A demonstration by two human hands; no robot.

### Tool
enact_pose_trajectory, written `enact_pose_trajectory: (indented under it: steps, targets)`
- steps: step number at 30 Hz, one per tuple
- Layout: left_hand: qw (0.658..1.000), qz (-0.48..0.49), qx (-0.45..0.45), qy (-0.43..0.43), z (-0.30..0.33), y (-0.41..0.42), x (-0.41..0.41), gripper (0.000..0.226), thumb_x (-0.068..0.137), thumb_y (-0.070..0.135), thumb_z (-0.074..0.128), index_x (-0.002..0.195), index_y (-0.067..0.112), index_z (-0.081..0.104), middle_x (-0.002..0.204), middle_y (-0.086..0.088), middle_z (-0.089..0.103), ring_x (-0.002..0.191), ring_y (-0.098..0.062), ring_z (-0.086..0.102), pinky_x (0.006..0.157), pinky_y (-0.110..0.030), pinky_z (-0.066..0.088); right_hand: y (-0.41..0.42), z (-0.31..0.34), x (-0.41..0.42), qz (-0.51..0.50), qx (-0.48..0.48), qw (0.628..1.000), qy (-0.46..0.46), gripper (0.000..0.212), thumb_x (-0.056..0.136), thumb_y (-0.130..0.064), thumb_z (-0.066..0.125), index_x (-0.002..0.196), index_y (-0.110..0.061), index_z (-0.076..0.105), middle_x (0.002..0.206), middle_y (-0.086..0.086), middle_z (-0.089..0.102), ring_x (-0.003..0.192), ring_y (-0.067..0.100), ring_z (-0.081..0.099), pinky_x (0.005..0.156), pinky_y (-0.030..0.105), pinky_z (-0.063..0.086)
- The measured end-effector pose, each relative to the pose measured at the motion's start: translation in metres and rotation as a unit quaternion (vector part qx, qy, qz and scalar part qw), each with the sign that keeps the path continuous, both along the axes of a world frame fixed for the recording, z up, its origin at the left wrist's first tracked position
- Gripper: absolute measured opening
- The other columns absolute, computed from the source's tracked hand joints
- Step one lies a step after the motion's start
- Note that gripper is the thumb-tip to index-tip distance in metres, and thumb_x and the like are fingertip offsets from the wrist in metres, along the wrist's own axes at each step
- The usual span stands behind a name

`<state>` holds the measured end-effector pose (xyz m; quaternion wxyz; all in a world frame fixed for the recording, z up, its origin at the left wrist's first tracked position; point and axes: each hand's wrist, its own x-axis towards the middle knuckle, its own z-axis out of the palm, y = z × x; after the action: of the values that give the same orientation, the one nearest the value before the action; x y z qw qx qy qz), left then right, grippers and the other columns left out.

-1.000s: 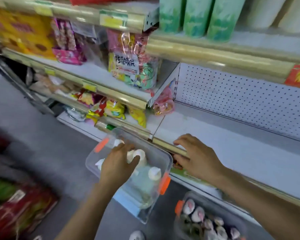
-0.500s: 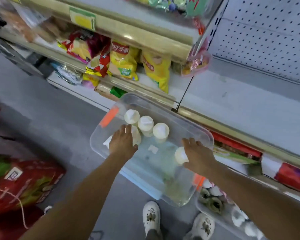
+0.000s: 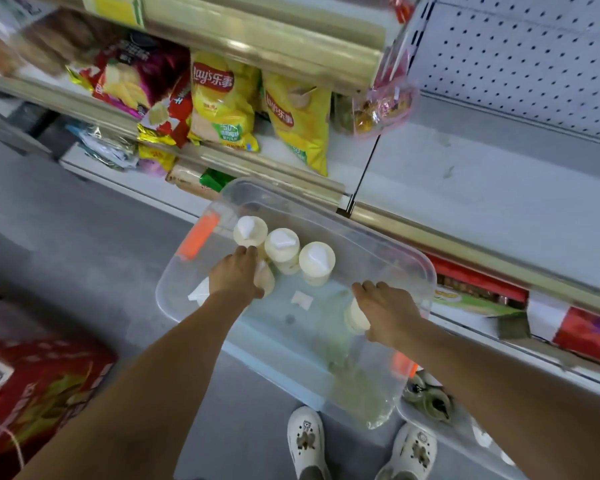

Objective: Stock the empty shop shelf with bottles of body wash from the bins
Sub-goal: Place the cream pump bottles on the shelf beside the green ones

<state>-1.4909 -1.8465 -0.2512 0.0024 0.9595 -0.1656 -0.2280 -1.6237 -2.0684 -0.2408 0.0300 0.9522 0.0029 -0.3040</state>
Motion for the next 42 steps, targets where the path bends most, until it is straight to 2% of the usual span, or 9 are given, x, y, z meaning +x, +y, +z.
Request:
enact_pose_trajectory:
  steps: [5,9,13,19,25,30,35,38,42]
  targets:
    - [0.995,0.023,-0.096,-0.011,0.044,0.004,-0.032,0.075,0.063,0.041,0.086,0.126,0.02,0.052,0.119,0.001,0.057,0.106,-0.024,0.06,0.082,-0.033,0.046,-0.012,0.046,-0.017,-0.003,0.035,0.998,-0.052,0.066,0.072,-0.034,0.074,0.126,-0.017,0.038,0.115,0.0,0.055,0.101,0.02,0.056,0.061,0.028,0.038]
    - [0.974,0.09,-0.203,0.032,0.102,0.001,-0.066,0.082,0.058,0.038,0.09,0.129,0.02,0.054,0.126,0.003,0.057,0.111,-0.021,0.058,0.089,-0.028,0.042,-0.028,0.111,-0.028,-0.05,0.103,0.991,-0.07,0.07,0.066,-0.048,0.074,0.125,-0.028,0.042,0.116,-0.008,0.058,0.103,0.018,0.058,0.074,0.033,0.052]
    - [0.958,0.107,-0.264,0.038,0.161,-0.016,-0.097,0.081,0.056,0.039,0.089,0.127,0.026,0.054,0.12,0.004,0.061,0.106,-0.019,0.058,0.088,-0.03,0.047,-0.054,0.19,-0.043,-0.11,0.169,0.976,-0.079,0.07,0.057,-0.051,0.078,0.119,-0.038,0.048,0.111,-0.015,0.06,0.098,0.014,0.057,0.081,0.032,0.048]
    - [0.901,0.121,-0.417,0.02,0.256,-0.065,-0.134,0.066,0.059,0.023,0.092,0.112,0.037,0.055,0.1,0.01,0.066,0.088,-0.012,0.063,0.065,-0.011,0.047,-0.112,0.309,-0.083,-0.131,0.244,0.954,-0.116,0.071,0.054,-0.05,0.081,0.117,-0.039,0.051,0.11,-0.013,0.057,0.098,0.013,0.054,0.086,0.036,0.05]
    - [0.851,0.09,-0.517,0.031,0.344,-0.144,-0.155,0.066,0.049,0.031,0.09,0.108,0.034,0.061,0.099,0.002,0.072,0.093,-0.019,0.069,0.079,-0.041,0.059,-0.173,0.416,-0.127,-0.113,0.228,0.946,-0.2,0.065,0.055,-0.048,0.084,0.11,-0.036,0.052,0.102,-0.015,0.058,0.089,0.006,0.056,0.078,0.033,0.052]
    - [0.824,0.043,-0.564,0.001,0.401,-0.204,-0.166,0.05,0.071,0.022,0.085,0.111,0.033,0.057,0.103,0.001,0.069,0.098,-0.018,0.065,0.085,-0.04,0.056,-0.219,0.498,-0.159,-0.107,0.203,0.932,-0.281,0.061,0.053,-0.046,0.086,0.105,-0.037,0.055,0.098,-0.018,0.058,0.081,-0.001,0.057,0.066,0.025,0.052]
    - [0.808,0.012,-0.589,-0.011,0.449,-0.245,-0.176,0.049,0.062,0.045,0.08,0.105,0.04,0.058,0.104,0.007,0.069,0.096,-0.014,0.066,0.08,-0.041,0.057,-0.255,0.572,-0.184,-0.112,0.19,0.913,-0.343,0.052,0.057,-0.038,0.088,0.101,-0.033,0.061,0.091,-0.016,0.065,0.074,-0.007,0.061,0.058,0.011,0.048]
    - [0.796,0.005,-0.605,-0.031,0.472,-0.262,-0.175,0.062,0.05,0.054,0.077,0.106,0.032,0.062,0.101,0.006,0.071,0.093,-0.015,0.068,0.081,-0.046,0.059,-0.271,0.604,-0.181,-0.114,0.168,0.897,-0.392,0.056,0.056,-0.04,0.088,0.105,-0.03,0.061,0.094,-0.013,0.064,0.079,0.002,0.061,0.069,0.026,0.053]
    - [0.781,0.003,-0.624,-0.039,0.493,-0.278,-0.167,0.033,0.069,0.033,0.085,0.095,0.026,0.066,0.096,0.003,0.072,0.09,-0.016,0.069,0.084,-0.045,0.057,-0.285,0.632,-0.16,-0.114,0.144,0.885,-0.429,0.059,0.058,-0.042,0.087,0.108,-0.029,0.058,0.097,-0.01,0.061,0.082,0.008,0.06,0.065,0.028,0.049]
